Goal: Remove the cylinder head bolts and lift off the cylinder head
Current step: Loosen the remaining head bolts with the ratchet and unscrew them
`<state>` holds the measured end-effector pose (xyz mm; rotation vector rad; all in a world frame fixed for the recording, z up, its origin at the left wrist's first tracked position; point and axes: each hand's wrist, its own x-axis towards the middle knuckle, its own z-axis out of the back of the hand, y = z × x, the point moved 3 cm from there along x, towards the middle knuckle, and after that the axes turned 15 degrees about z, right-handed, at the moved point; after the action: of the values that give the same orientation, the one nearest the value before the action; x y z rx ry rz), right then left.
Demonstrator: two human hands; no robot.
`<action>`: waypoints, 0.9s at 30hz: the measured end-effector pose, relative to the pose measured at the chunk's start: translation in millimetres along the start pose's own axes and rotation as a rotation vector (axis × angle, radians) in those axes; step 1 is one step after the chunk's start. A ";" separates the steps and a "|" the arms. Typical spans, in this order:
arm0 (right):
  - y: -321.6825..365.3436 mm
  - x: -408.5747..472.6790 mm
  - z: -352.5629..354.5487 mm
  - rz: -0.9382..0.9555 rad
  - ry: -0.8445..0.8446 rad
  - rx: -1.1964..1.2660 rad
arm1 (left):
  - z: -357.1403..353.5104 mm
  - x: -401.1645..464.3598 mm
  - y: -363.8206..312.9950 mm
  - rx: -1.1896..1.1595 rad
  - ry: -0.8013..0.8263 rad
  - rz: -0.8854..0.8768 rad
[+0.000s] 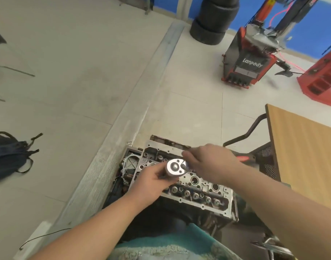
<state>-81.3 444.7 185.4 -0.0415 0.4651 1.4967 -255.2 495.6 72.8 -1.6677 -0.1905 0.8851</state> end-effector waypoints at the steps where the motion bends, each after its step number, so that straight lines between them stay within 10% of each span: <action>1: 8.1 -11.3 -6.8 0.006 0.009 0.049 | -2.1 -1.7 1.7 0.003 -0.017 -0.012; 10: 25.7 -29.8 -40.6 -0.098 -0.071 0.981 | -26.6 -19.3 11.5 -0.062 -0.208 -0.040; 19: 0.9 -32.6 14.7 0.053 -0.391 1.059 | -40.8 -21.1 11.0 -0.094 -0.332 -0.079; 27: -178.8 -111.0 -98.1 -0.319 -0.397 0.622 | -48.0 -16.7 7.7 -0.164 -0.425 -0.131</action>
<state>63.7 293.1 86.0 0.6321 0.5513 0.9655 -238.9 446.8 74.9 -1.5771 -0.6708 1.1397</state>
